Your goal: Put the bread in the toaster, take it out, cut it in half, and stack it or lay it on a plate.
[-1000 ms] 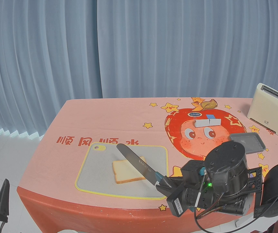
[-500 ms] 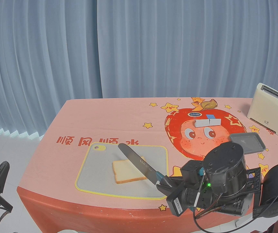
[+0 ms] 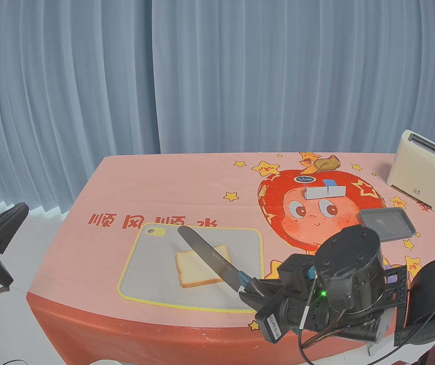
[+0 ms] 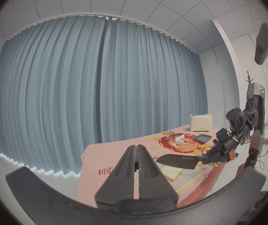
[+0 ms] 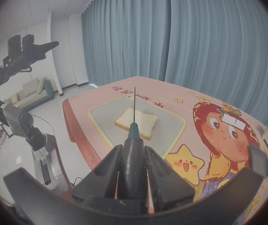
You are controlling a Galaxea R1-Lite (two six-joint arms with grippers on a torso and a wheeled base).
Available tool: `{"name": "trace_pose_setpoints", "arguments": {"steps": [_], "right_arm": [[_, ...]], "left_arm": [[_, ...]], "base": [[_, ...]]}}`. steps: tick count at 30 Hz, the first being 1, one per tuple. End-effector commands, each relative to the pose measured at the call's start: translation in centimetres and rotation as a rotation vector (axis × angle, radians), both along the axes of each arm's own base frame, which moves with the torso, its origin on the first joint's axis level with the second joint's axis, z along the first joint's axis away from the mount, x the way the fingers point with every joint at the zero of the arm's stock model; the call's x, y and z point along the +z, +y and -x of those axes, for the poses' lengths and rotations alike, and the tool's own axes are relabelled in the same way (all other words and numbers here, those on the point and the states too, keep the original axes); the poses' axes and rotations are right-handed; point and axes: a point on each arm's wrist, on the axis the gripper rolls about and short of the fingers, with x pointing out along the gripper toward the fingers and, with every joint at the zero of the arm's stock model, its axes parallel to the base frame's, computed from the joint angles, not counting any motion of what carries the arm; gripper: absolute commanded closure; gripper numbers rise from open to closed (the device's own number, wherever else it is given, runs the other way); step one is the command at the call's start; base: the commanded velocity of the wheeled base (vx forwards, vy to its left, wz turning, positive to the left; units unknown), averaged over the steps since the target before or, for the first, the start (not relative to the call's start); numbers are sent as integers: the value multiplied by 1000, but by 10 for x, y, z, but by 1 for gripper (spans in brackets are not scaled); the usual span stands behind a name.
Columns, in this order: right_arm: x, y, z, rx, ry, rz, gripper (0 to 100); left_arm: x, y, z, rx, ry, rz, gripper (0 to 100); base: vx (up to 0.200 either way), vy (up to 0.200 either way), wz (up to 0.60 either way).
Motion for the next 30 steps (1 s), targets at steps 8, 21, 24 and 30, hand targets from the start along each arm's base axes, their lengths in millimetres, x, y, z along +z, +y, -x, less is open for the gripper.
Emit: {"name": "trace_pose_setpoints", "arguments": {"steps": [8,21,24,30], "right_arm": [[2,14,-5,-79,22,-52,100],[1,14,-5,-83,27,-49,100],[1,14,-5,-83,27,-49,100],[0,14,-6,-83,28,-46,100]], "left_arm": [[29,-36,-78,-246,89,-12,100],[20,-90,-127,-443,143,-33,100],[14,-96,-140,-450,125,-30,100],[0,-106,-159,-511,106,-18,100]], "base": [[0,0,0],[0,0,0],[0,0,0],[0,0,0]]}}
